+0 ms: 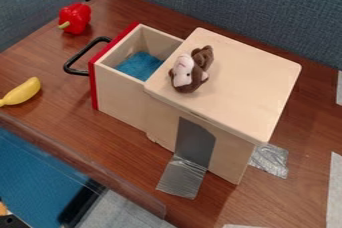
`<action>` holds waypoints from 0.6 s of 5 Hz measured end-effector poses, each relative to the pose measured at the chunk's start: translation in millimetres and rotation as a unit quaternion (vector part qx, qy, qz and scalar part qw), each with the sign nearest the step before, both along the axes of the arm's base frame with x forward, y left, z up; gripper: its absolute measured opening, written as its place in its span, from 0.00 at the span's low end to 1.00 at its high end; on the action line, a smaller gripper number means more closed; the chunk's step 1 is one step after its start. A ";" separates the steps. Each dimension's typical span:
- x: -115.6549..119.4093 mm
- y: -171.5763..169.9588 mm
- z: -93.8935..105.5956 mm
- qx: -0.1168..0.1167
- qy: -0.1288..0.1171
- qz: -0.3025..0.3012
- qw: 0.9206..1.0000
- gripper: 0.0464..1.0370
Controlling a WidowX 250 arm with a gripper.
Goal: Move the red pepper to the lower left side of the table
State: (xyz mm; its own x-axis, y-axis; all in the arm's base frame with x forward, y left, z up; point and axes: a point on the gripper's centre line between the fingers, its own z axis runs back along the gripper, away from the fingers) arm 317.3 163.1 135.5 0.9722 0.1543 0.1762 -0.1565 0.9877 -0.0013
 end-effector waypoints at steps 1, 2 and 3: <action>0.3 -0.5 -12.5 -0.010 0.016 0.004 1.000 0.96; 19.4 8.8 -14.9 -0.019 0.011 0.040 0.999 0.96; 41.6 26.1 -21.5 -0.024 0.003 0.064 0.998 0.96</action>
